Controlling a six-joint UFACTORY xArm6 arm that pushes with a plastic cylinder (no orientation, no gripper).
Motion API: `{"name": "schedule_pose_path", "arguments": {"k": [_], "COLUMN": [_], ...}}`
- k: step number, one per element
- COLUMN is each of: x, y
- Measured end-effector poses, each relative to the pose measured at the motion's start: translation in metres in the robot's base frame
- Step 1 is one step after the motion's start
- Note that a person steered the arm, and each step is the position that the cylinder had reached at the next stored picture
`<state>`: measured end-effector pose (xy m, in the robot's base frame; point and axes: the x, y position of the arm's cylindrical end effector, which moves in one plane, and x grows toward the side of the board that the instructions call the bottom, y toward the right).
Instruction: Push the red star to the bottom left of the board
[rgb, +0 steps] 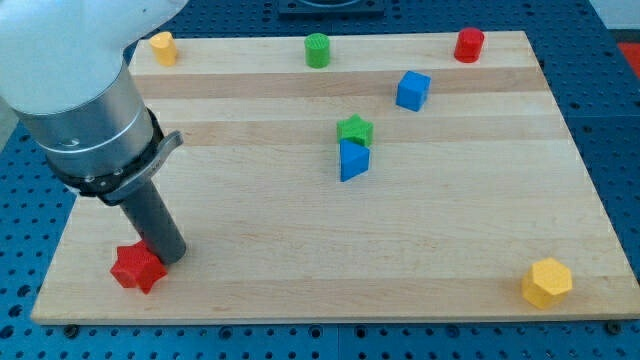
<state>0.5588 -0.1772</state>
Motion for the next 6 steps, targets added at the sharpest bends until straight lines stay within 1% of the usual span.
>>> {"name": "schedule_pose_path", "arguments": {"k": [1, 2, 3, 4, 5, 6], "x": [0.016, 0.024, 0.022, 0.014, 0.048, 0.06], "y": [-0.018, -0.046, -0.034, 0.011, -0.01, -0.026]}}
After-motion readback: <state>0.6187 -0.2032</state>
